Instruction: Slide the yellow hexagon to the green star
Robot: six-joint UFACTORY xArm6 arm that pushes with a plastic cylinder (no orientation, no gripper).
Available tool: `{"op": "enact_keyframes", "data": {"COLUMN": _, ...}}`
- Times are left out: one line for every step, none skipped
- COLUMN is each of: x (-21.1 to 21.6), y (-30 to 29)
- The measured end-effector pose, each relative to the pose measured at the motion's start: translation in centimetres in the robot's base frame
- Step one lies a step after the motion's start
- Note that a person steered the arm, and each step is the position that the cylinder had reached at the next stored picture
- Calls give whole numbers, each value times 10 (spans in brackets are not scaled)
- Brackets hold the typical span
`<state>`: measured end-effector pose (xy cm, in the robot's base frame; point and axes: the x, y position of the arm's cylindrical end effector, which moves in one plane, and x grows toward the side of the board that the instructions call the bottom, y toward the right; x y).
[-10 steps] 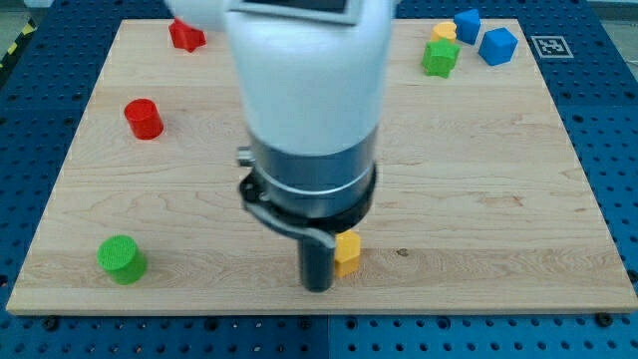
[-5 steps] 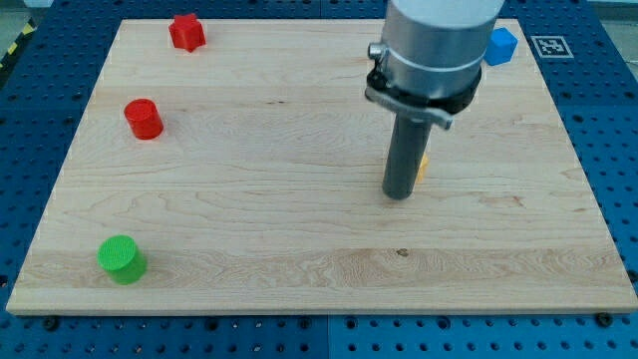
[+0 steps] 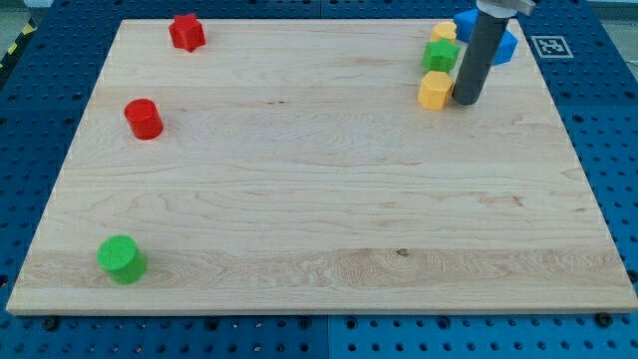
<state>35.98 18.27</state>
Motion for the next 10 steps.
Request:
{"op": "enact_keyframes", "data": {"x": 31, "y": -1}}
{"op": "enact_keyframes", "data": {"x": 50, "y": -25}}
{"op": "enact_keyframes", "data": {"x": 33, "y": -50}}
{"op": "enact_keyframes", "data": {"x": 27, "y": -39}}
{"op": "enact_keyframes", "data": {"x": 15, "y": -34}}
{"op": "enact_keyframes", "data": {"x": 2, "y": -34}}
{"op": "enact_keyframes", "data": {"x": 2, "y": -36}}
{"op": "enact_keyframes", "data": {"x": 2, "y": -56}}
{"op": "enact_keyframes", "data": {"x": 0, "y": -62}}
{"op": "enact_keyframes", "data": {"x": -17, "y": -63}}
